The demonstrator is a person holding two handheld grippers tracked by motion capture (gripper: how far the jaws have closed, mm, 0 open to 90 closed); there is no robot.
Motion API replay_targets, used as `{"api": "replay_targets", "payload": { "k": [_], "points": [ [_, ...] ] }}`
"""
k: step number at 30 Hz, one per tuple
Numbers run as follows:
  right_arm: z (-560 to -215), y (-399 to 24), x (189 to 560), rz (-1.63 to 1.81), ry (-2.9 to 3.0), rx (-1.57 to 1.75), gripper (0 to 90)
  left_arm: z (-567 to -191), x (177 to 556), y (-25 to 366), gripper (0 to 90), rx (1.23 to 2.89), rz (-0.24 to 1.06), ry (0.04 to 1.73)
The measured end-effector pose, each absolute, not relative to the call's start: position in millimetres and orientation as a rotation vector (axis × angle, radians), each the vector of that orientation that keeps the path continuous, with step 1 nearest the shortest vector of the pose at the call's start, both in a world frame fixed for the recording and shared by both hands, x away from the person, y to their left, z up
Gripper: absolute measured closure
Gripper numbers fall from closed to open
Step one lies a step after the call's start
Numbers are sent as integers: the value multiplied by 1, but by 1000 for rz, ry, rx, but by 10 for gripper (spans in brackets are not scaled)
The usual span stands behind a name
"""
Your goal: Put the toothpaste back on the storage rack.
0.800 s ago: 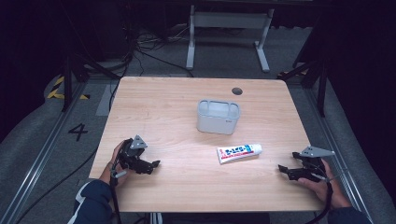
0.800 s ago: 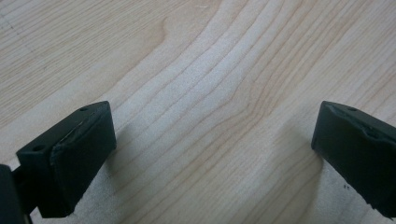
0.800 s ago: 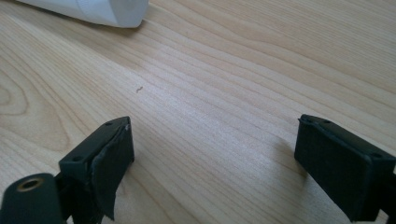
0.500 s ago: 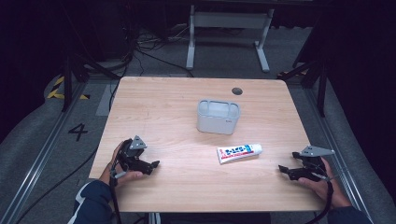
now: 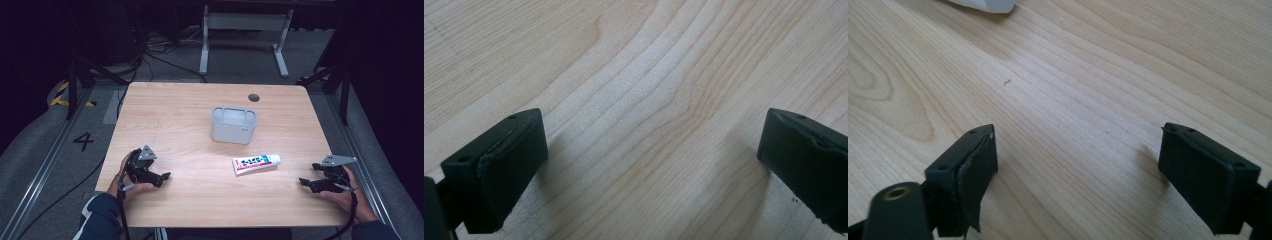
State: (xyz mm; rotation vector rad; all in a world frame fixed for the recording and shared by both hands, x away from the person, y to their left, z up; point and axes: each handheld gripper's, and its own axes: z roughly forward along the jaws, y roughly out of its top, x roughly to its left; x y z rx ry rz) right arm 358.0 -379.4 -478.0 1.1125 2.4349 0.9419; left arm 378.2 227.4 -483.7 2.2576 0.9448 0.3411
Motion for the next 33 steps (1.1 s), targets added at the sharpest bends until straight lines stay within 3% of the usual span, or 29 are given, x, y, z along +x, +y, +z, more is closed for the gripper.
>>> {"api": "replay_targets", "payload": {
  "k": [18,33],
  "points": [
    [-445,-355,364,963,2535,898,233,-484,378,228,2,2257,341,945],
    [-413,-298,389,930,2642,653,237,-484,378,228,2,2258,343,944]
  ]
}}
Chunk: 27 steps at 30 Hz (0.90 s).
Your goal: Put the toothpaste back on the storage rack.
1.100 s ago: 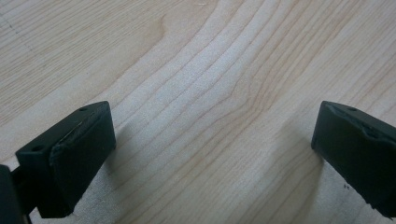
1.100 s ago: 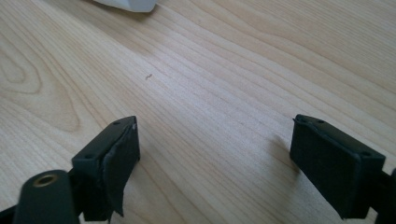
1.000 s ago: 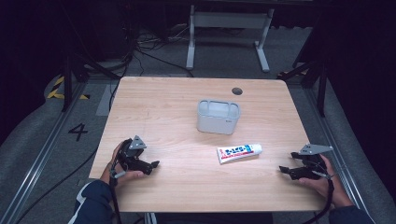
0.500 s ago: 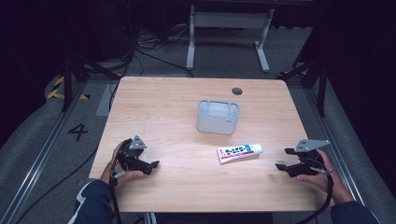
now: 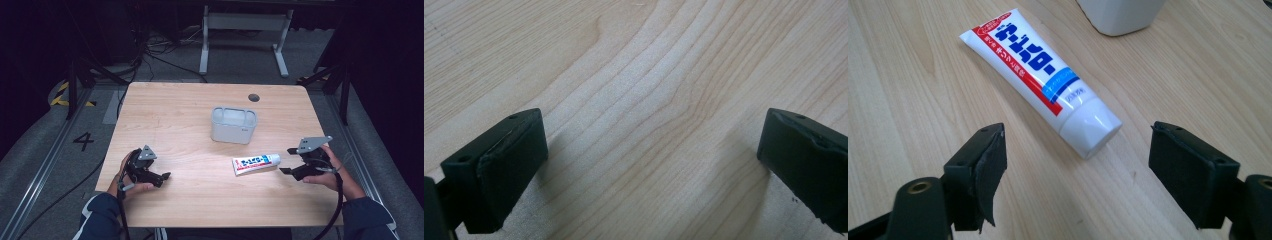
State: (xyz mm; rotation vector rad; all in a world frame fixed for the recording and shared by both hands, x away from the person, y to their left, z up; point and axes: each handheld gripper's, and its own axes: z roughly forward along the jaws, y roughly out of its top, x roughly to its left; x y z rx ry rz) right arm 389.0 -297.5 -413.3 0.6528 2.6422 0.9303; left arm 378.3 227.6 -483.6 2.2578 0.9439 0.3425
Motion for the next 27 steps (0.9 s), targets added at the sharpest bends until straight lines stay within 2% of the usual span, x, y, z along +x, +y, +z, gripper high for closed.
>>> {"api": "replay_targets", "payload": {
  "k": [12,27],
  "points": [
    [-408,-254,408,861,2762,485,242,-484,378,228,2,2258,341,945],
    [-422,-214,424,769,2875,335,268,-483,377,229,4,2262,347,938]
  ]
}}
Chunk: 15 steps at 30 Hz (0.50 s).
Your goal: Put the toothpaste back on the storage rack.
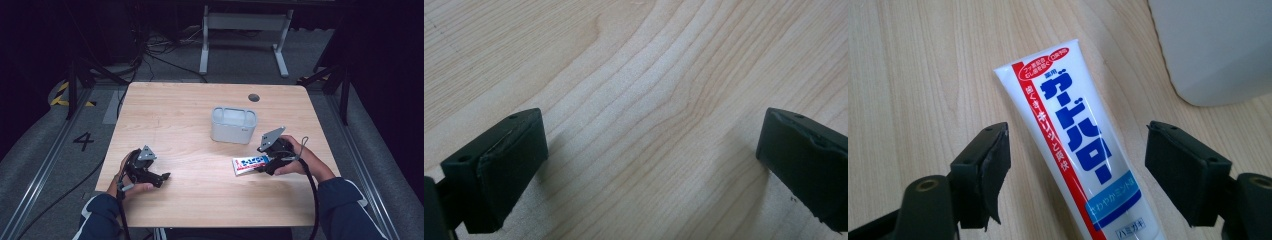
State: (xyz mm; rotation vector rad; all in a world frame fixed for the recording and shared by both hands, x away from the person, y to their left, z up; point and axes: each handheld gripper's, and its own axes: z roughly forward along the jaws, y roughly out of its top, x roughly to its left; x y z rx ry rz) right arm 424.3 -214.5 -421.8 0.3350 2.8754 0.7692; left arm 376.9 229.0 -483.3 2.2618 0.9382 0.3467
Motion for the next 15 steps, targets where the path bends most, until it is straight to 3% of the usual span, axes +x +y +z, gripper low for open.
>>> {"api": "replay_targets", "payload": {
  "k": [15],
  "points": [
    [-434,-193,433,653,2950,232,286,-484,361,235,4,2249,347,956]
  ]
}}
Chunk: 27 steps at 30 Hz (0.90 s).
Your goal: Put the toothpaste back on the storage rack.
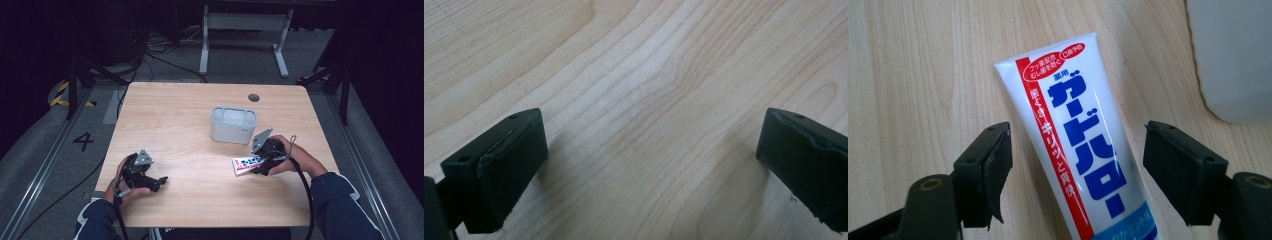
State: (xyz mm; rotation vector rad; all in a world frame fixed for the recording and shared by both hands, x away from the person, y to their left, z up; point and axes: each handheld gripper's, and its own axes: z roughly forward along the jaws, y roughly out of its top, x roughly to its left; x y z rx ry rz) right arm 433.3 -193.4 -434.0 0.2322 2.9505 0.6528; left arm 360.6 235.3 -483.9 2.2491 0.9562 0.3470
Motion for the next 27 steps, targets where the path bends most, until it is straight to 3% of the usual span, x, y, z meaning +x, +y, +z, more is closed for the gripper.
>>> {"api": "replay_targets", "payload": {
  "k": [9,27],
  "points": [
    [-446,-181,442,556,3010,193,309,-484,352,239,4,2251,350,963],
    [-448,-174,448,545,3036,133,481,-483,348,241,4,2258,345,959]
  ]
}}
